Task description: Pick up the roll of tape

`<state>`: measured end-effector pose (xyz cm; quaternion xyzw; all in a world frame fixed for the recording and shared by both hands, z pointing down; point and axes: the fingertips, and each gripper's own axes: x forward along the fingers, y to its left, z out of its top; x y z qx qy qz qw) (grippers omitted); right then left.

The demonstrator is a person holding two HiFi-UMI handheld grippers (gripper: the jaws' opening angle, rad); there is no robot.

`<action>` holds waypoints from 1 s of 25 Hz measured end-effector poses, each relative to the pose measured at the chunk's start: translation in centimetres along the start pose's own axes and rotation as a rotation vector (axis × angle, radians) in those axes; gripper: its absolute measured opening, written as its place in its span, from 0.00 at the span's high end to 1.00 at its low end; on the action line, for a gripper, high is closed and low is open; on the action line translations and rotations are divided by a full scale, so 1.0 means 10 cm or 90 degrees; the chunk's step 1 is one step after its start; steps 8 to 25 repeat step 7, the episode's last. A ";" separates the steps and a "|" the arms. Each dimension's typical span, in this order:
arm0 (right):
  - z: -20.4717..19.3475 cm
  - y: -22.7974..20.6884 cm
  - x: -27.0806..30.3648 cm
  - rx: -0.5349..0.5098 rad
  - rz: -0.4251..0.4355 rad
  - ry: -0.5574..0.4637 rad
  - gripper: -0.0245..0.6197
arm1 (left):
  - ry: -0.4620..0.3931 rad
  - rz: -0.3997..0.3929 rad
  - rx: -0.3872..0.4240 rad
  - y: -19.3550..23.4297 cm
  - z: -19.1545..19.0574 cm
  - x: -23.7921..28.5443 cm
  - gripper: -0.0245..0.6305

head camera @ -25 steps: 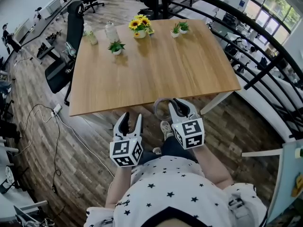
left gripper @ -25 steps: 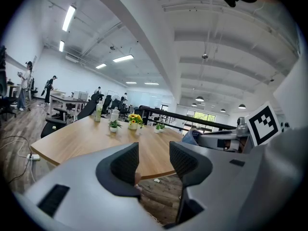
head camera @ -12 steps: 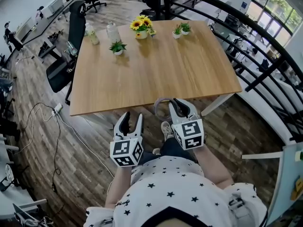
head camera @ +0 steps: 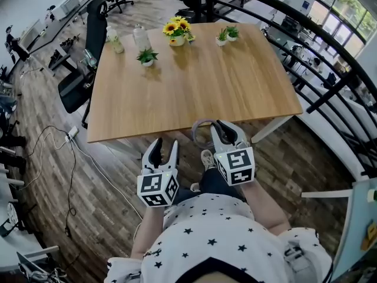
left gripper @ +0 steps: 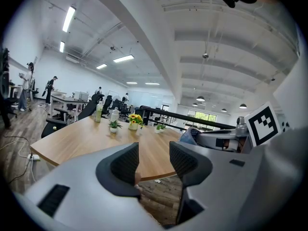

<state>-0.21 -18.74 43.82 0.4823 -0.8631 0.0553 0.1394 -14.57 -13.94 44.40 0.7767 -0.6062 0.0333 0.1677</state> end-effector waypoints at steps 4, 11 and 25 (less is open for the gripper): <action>0.00 0.00 0.01 -0.001 0.002 -0.001 0.86 | 0.002 0.002 0.000 0.00 -0.02 0.00 0.67; -0.01 0.00 0.04 -0.002 0.002 -0.001 0.86 | 0.002 0.001 -0.001 0.02 -0.03 0.02 0.67; -0.01 0.00 0.04 -0.002 0.002 -0.001 0.86 | 0.002 0.001 -0.001 0.02 -0.03 0.02 0.67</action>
